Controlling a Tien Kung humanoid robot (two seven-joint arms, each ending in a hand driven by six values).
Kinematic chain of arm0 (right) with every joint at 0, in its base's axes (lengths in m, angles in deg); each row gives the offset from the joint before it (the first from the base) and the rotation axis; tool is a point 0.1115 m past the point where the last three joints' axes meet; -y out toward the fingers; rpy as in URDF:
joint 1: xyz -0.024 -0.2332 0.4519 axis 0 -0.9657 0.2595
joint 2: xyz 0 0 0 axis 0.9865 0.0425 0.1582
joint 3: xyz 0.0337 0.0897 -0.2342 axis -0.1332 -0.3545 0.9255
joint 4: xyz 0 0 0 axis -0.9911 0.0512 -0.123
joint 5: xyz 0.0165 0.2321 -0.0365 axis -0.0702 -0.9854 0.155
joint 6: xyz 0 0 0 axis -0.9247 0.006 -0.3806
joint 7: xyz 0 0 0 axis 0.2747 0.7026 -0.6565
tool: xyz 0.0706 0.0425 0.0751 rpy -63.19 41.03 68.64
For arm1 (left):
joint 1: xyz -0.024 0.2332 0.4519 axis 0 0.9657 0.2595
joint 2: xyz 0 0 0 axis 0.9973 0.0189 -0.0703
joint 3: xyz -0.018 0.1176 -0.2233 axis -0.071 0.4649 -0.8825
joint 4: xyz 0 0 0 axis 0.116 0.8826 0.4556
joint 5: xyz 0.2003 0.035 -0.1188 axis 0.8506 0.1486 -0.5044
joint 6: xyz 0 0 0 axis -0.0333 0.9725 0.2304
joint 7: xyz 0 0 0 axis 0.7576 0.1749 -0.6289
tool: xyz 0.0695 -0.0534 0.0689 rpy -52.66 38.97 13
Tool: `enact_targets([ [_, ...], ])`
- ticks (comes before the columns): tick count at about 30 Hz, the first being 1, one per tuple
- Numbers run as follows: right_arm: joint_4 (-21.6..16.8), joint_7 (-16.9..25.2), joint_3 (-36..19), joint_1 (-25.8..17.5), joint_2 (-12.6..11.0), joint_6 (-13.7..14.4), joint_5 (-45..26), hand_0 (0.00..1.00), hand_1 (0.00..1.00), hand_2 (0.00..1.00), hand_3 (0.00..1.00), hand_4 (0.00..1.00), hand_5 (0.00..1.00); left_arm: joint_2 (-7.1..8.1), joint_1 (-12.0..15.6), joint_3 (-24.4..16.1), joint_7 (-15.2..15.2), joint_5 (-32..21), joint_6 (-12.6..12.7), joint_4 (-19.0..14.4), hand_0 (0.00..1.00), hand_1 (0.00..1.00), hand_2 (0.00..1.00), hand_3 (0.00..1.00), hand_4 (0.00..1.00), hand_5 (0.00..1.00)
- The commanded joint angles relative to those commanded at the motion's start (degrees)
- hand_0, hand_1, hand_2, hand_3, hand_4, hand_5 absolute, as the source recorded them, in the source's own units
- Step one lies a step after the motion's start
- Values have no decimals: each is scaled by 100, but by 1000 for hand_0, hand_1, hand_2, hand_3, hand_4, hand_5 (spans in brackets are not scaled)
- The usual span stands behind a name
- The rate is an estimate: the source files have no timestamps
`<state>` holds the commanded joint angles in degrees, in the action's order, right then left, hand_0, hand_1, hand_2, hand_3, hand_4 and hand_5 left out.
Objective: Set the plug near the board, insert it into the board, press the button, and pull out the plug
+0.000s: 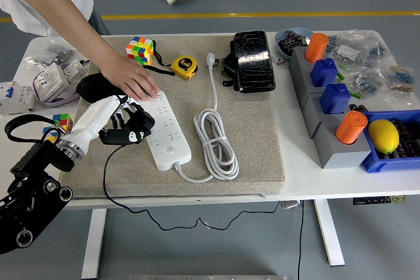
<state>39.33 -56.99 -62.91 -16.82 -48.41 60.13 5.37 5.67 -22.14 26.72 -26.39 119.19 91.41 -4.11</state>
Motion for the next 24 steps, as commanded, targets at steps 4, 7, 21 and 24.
enact_targets([
  [4,0,0,-2,2,-5,1,-3,559,651,636,534,908,460,15,-211,157,-162,-39,-30,193,231,276,349,527,717,34],
  [7,1,0,4,5,-7,0,-8,559,651,636,534,908,460,28,-365,265,-277,83,-25,347,231,276,349,527,717,34],
  [21,-6,6,-4,19,-9,3,-12,558,651,635,533,907,460,90,-605,419,-563,691,13,706,244,279,365,529,694,34],
  [24,-16,5,-14,20,-13,3,3,558,651,635,533,907,460,124,-612,443,-600,690,4,733,244,279,365,529,694,34],
])
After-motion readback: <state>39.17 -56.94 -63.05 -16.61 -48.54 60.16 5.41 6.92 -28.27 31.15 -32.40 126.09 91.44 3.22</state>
